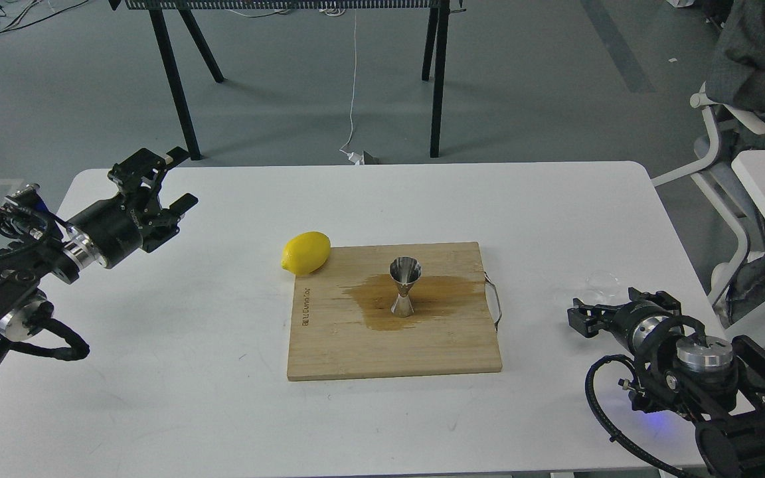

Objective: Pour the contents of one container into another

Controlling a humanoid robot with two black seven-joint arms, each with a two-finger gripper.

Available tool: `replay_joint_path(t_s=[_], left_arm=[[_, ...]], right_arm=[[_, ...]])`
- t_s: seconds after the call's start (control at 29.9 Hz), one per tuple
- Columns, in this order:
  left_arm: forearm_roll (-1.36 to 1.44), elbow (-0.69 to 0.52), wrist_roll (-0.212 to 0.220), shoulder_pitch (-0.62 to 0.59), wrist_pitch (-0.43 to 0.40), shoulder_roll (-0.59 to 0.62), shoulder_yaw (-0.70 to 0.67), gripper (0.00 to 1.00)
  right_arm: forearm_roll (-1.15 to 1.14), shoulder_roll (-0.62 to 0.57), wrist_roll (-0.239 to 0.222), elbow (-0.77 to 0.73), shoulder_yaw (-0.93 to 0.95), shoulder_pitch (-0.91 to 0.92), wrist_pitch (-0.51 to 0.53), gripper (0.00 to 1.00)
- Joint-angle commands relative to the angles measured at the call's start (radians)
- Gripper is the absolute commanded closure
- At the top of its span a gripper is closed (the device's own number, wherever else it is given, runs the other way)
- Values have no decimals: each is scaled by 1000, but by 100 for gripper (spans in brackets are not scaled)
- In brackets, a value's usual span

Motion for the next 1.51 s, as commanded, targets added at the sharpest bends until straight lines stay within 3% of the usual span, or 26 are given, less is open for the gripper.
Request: replay_joint_path(t_s=[0.0,0.64,0.94,1.47], left_arm=[[0,0,0,0,0,0,0,3],[0,9,0,0,0,-3,0,3],[0,9,0,0,0,-3,0,3],[0,15,0,0,0,-5,-2,3]], right_arm=[[0,0,2,-8,2,6,17,1],[-9,2,0,-27,-12,13,41,6],[-31,2,-1,-22,-14,13,41,23],[-60,16,-4,-18,-14,15,41,35]])
